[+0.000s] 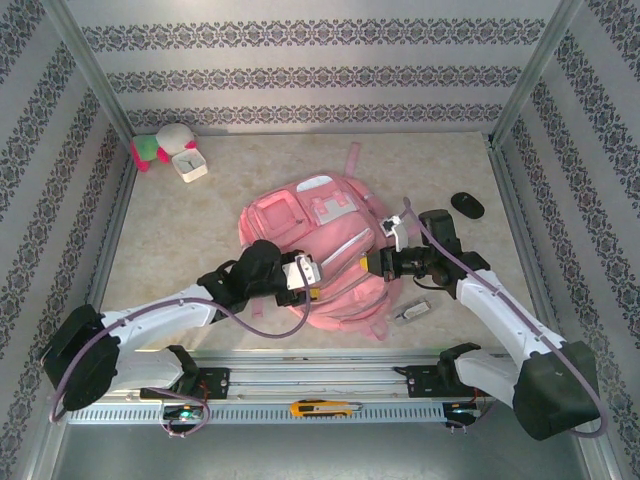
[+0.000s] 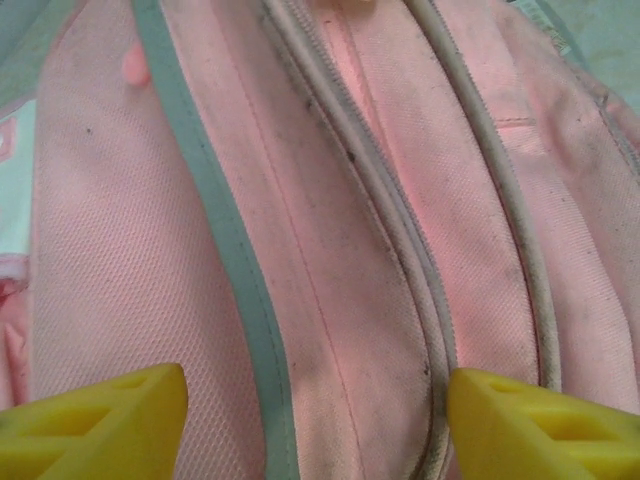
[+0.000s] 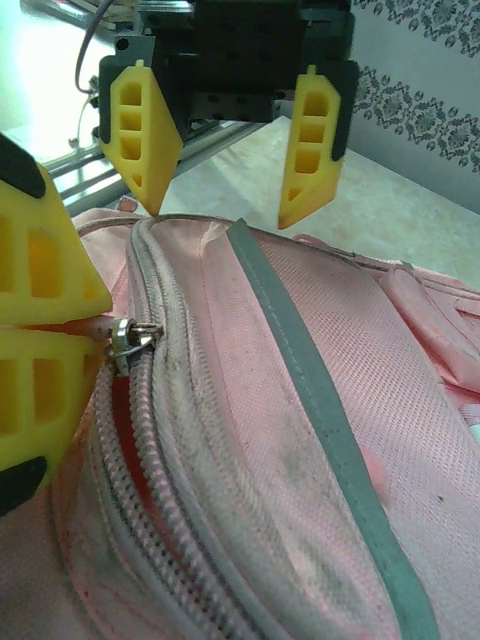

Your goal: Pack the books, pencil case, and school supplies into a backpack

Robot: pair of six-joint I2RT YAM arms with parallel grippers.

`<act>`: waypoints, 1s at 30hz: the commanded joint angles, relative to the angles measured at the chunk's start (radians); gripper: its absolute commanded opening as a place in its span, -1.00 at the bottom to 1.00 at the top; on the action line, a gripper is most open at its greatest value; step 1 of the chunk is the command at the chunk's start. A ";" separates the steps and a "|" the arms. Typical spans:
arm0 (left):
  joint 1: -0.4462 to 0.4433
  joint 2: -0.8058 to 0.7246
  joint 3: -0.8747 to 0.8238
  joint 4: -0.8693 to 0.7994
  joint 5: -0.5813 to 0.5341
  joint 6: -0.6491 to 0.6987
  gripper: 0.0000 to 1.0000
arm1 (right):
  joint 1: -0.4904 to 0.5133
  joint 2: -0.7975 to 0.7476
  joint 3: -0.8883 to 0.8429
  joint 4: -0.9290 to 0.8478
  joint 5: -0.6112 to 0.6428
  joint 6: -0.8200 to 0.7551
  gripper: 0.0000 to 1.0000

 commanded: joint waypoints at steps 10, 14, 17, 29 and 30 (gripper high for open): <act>0.004 -0.054 -0.019 0.032 0.111 0.041 0.51 | -0.013 0.022 0.054 0.021 -0.060 -0.043 -1.00; 0.004 -0.073 -0.038 0.004 0.053 0.125 0.56 | -0.017 0.029 0.061 0.015 -0.070 -0.049 -1.00; 0.004 -0.056 -0.030 -0.013 0.017 0.179 0.57 | -0.018 0.029 0.065 0.013 -0.073 -0.052 -1.00; -0.007 -0.008 0.001 0.108 -0.036 0.082 -0.55 | -0.028 0.022 0.072 -0.022 -0.077 -0.062 -1.00; -0.020 -0.024 0.012 0.113 -0.040 0.055 -0.75 | -0.024 0.025 0.070 -0.012 -0.081 -0.047 -1.00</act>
